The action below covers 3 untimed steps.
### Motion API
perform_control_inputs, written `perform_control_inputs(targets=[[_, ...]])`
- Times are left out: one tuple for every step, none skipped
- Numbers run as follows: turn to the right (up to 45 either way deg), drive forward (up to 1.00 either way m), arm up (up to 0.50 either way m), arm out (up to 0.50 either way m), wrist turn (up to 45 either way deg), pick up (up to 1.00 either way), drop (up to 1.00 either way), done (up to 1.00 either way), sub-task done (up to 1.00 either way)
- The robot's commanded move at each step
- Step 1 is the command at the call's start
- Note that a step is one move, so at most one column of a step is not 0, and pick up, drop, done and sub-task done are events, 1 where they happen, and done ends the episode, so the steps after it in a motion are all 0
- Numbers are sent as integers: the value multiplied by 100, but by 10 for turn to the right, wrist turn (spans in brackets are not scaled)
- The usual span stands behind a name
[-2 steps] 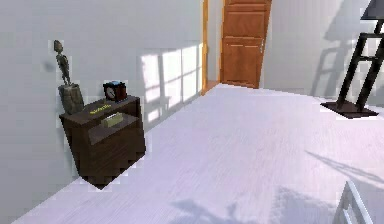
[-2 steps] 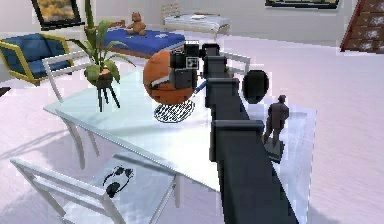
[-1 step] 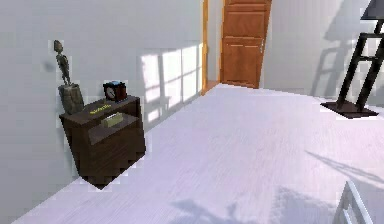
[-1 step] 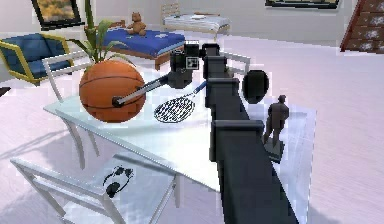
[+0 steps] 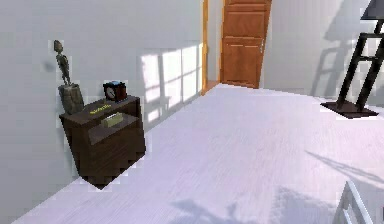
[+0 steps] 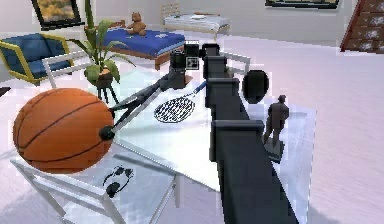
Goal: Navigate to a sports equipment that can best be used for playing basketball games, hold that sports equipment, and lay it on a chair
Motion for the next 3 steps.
perform_control_inputs(targets=[[0, 0, 0, 0, -210, 0, 0, 0, 0], [0, 0, 0, -40, 0, 0, 0, 0, 0], [-150, 0, 0, 0, 0, 0, 0, 0, 0]])
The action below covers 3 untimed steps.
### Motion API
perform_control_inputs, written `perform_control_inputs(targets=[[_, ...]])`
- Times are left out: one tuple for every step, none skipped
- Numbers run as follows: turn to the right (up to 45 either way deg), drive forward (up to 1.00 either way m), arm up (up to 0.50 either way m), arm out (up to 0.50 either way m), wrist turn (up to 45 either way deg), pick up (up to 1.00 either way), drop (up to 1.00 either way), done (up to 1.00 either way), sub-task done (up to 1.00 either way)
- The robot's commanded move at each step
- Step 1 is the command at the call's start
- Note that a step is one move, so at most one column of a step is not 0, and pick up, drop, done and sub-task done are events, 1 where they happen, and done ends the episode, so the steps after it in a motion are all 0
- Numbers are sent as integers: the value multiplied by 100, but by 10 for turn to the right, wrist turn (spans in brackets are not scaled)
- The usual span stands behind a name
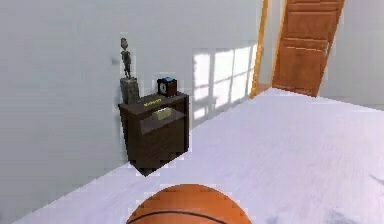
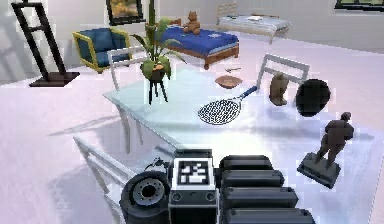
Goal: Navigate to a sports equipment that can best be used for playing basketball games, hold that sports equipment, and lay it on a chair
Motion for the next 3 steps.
perform_control_inputs(targets=[[0, 80, 0, 0, 0, 0, 0, 0, 0], [390, 0, 0, 0, 0, 0, 0, 0, 0], [0, 45, 0, 0, 0, 0, 0, 0, 0]])
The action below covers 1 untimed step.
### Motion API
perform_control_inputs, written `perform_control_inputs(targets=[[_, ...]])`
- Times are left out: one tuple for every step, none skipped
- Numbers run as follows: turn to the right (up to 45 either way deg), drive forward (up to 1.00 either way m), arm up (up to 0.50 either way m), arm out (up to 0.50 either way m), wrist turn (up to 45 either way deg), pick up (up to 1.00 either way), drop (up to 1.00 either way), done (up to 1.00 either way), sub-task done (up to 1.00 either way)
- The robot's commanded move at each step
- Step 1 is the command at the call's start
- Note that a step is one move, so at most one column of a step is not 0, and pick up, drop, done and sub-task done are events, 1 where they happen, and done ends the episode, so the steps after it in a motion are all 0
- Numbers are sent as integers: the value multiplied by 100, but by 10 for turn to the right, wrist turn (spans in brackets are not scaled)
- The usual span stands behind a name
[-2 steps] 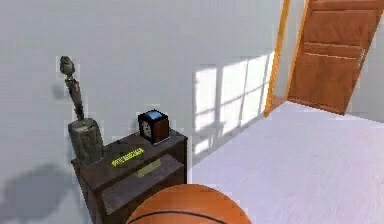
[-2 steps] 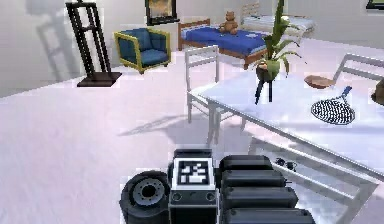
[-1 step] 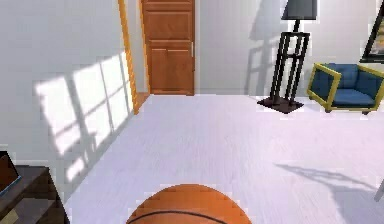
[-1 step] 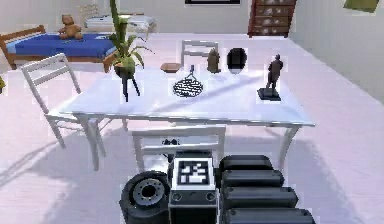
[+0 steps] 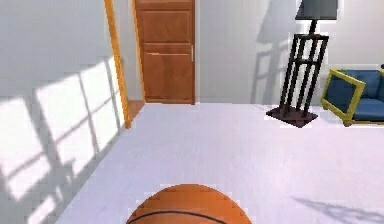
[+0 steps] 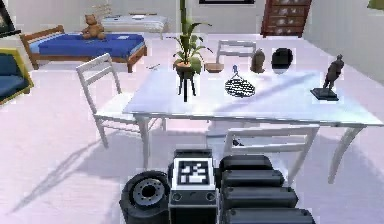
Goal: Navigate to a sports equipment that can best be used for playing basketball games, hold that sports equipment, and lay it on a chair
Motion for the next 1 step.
perform_control_inputs(targets=[[420, 0, 0, 0, 0, 0, 0, 0, 0]])
